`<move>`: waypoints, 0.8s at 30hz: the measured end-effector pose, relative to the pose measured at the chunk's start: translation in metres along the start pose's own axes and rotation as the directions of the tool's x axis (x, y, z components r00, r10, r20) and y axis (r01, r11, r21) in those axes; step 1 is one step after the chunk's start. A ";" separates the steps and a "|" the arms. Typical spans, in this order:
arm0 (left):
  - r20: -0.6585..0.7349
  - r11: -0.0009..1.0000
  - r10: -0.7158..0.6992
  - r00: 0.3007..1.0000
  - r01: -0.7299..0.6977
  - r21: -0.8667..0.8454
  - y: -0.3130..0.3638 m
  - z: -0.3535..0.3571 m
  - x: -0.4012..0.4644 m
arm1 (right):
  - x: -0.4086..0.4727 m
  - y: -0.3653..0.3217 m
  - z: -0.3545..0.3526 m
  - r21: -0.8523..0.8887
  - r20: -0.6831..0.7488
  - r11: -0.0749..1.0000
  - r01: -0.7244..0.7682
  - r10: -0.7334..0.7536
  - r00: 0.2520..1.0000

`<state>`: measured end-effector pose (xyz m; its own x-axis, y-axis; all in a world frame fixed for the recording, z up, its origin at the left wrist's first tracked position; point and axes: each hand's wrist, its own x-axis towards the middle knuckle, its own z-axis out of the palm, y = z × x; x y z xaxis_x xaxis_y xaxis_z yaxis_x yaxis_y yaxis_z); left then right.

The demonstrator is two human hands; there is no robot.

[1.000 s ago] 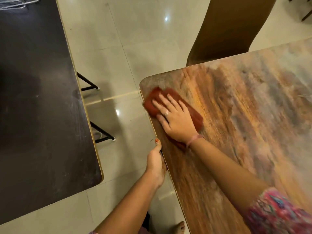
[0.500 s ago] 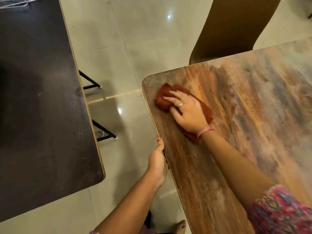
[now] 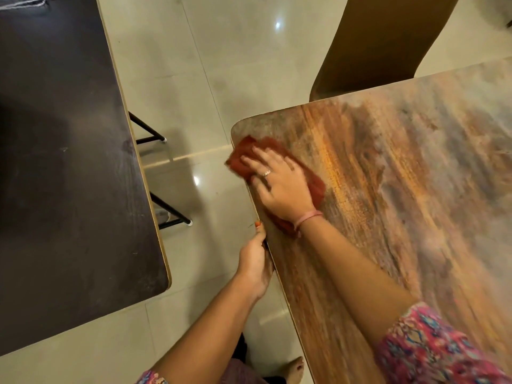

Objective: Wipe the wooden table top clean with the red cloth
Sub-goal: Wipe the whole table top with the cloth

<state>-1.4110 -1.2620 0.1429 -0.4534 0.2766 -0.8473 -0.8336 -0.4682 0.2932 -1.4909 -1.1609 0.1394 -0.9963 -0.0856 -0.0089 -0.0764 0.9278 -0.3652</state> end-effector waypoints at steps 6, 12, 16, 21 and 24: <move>0.054 1.000 -0.013 0.998 0.014 -0.007 -0.001 -0.002 0.002 | 0.062 0.050 -0.025 0.059 -0.165 0.812 -0.581 0.581 0.797; 0.036 0.998 0.001 0.999 0.001 -0.056 -0.003 -0.001 0.003 | -0.029 -0.002 0.005 -0.063 -0.002 0.994 -0.093 0.093 0.996; 0.036 1.000 0.017 0.999 -0.017 -0.007 -0.004 0.000 0.001 | -0.104 0.024 -0.005 -0.059 0.026 0.986 -0.157 0.158 0.987; 0.068 1.000 0.013 0.998 -0.013 0.002 -0.004 -0.001 -0.001 | -0.027 0.080 -0.036 0.004 -0.117 0.873 -0.488 0.485 0.867; 0.069 1.000 0.016 0.997 -0.015 -0.012 -0.005 0.000 0.000 | 0.013 0.073 -0.034 0.028 -0.111 0.821 -0.570 0.569 0.815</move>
<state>-1.4067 -1.2598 0.1418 -0.4872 0.3268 -0.8099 -0.8230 -0.4821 0.3005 -1.5105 -1.0824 0.1443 -0.8597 0.4984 -0.1116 0.5058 0.8006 -0.3211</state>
